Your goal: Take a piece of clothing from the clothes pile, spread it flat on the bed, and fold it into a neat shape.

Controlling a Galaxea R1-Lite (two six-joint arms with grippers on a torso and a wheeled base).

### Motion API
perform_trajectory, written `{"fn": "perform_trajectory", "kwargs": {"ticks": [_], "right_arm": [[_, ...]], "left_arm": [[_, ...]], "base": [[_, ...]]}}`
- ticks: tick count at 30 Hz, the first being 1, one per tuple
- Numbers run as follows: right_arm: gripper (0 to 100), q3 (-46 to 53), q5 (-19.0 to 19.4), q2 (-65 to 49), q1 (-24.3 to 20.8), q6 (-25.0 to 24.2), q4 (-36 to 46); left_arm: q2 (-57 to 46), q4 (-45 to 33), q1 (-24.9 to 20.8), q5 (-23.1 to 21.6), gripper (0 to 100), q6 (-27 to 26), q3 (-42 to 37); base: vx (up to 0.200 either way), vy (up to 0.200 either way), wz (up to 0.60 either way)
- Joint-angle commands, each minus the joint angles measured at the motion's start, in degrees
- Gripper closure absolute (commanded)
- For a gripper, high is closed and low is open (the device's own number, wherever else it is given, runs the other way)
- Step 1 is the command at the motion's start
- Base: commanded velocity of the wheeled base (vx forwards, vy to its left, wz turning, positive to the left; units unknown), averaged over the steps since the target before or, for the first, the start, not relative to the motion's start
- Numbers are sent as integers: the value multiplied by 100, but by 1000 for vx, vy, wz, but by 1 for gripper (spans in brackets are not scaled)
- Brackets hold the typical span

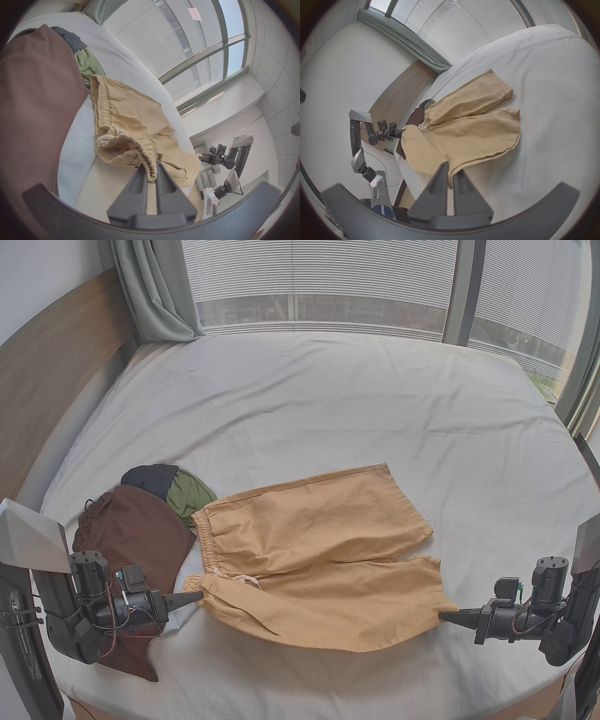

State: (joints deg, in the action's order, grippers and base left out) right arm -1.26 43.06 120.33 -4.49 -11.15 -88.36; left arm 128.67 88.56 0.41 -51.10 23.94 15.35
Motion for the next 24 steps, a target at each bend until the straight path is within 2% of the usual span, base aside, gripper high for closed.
{"fn": "perform_trajectory", "kwargs": {"ticks": [1,24], "right_arm": [[100,90,45,-115,-8,34,-6],[100,90,62,-572,-114,8,12]], "left_arm": [[-9,3,2,39,100,67,100],[-26,12,2,39,100,111,135]], "base": [[0,0,0],[0,0,0]]}}
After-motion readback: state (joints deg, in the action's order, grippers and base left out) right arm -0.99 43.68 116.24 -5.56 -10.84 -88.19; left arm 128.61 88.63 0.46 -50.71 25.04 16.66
